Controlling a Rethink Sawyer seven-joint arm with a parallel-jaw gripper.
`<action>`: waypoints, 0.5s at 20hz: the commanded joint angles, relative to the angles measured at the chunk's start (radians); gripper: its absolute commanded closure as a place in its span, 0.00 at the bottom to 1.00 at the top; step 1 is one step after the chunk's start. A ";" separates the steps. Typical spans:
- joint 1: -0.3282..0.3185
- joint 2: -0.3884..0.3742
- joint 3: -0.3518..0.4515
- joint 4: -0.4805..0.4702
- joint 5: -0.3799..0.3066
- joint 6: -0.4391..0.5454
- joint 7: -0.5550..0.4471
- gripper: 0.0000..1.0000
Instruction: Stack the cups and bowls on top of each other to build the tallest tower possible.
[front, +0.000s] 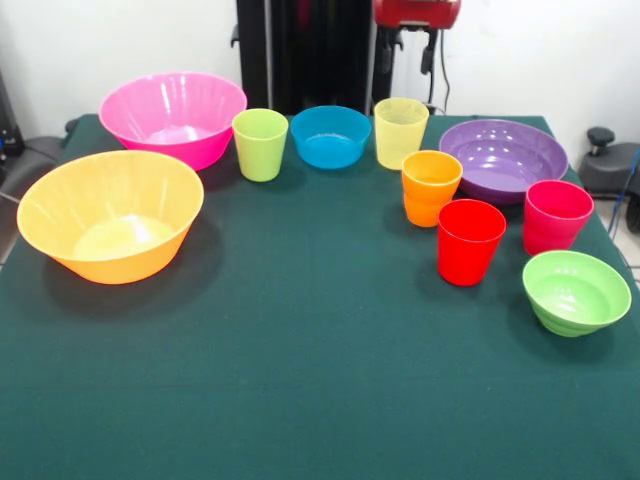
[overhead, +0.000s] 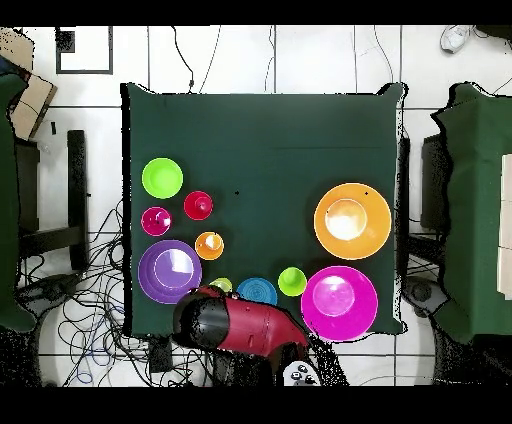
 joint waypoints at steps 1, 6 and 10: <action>0.000 -0.007 0.011 -0.024 -0.055 0.172 0.067 0.00; 0.008 0.021 0.012 -0.025 -0.062 0.137 0.079 0.00; 0.004 0.067 0.020 -0.032 -0.070 0.093 0.088 0.00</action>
